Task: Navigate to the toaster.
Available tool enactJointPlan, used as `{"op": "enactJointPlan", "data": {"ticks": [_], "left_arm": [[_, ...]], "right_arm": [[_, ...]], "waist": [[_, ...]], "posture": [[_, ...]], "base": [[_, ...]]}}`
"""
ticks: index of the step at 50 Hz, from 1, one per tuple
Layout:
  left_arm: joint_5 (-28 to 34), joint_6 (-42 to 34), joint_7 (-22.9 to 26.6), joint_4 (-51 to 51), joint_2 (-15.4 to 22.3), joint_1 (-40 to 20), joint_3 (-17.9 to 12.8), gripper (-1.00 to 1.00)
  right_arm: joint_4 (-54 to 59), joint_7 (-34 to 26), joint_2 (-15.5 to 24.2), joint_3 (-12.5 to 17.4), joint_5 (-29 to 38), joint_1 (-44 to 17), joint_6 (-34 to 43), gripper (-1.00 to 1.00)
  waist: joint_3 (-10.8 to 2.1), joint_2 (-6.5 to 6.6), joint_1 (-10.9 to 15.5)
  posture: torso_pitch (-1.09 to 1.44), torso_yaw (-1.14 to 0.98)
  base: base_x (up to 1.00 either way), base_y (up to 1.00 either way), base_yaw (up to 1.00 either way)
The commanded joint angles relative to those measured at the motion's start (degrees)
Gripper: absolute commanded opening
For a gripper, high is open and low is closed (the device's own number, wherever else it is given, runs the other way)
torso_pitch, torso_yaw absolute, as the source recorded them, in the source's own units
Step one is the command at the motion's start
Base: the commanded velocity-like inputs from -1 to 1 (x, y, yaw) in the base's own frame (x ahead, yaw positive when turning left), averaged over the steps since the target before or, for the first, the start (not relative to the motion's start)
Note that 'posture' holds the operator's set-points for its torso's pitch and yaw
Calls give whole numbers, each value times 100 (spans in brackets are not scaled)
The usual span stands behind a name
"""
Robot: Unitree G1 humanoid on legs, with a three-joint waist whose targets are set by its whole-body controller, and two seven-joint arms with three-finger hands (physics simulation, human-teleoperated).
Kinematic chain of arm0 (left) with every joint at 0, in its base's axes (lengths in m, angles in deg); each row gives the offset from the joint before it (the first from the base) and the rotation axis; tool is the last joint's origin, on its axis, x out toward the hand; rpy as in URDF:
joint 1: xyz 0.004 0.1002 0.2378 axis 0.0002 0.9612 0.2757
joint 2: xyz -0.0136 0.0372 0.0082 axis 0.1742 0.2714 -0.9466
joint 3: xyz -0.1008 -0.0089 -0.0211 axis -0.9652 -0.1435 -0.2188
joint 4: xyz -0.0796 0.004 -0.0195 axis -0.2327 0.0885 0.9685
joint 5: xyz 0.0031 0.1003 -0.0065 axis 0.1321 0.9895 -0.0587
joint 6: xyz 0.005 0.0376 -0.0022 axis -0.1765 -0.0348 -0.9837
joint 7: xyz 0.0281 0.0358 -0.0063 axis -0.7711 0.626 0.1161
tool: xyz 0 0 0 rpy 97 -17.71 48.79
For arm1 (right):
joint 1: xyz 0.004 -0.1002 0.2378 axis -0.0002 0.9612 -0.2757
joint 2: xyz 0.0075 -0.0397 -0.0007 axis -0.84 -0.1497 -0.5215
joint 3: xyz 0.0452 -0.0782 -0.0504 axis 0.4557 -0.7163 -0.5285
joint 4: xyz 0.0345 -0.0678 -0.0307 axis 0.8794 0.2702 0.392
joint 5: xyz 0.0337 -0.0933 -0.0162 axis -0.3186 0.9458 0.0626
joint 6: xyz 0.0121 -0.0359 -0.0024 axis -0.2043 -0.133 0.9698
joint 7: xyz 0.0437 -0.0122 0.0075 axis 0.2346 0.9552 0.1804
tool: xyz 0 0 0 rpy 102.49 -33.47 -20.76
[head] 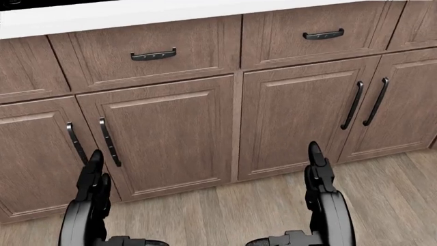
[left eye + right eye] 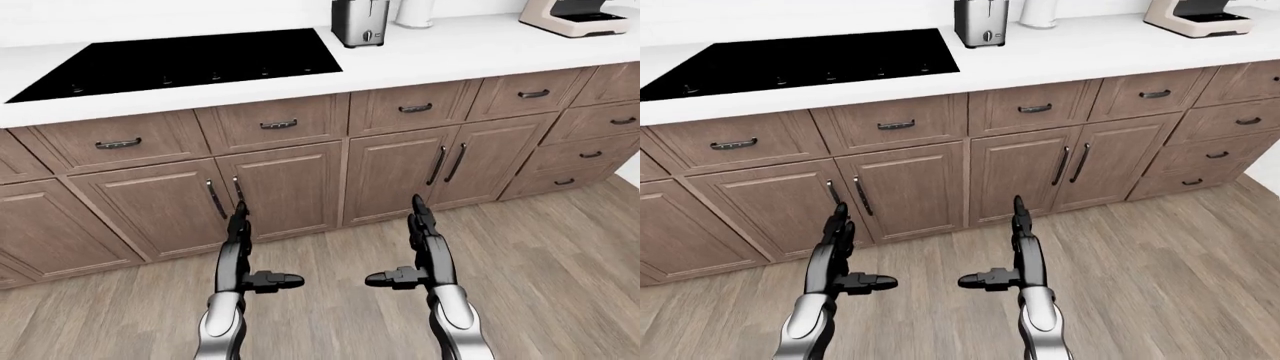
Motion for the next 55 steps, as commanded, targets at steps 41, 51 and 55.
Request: {"op": "enactJointPlan", "data": {"ticks": [41,51,55], "left_arm": [[9,148,-29,-301,28,-81,-33,100],[11,150,-30,-301,28,-81,-33,100],[11,148,-29,-302,29,-81,-33,100]], "right_arm": [[-217,-25,-7,-33,-15,-129,-213,100],[-217,-25,-8,-33,-17,-129,-211,100],[-217,-24,-7,-33,-14,-129,-213,100]], "waist": [[-146,115,54],[-172,-236,-35],[-77,-24,1]], "posture": [[0,0],[0,0],[0,0]], "base": [[0,-25,0],[0,-25,0],[0,-25,0]]}}
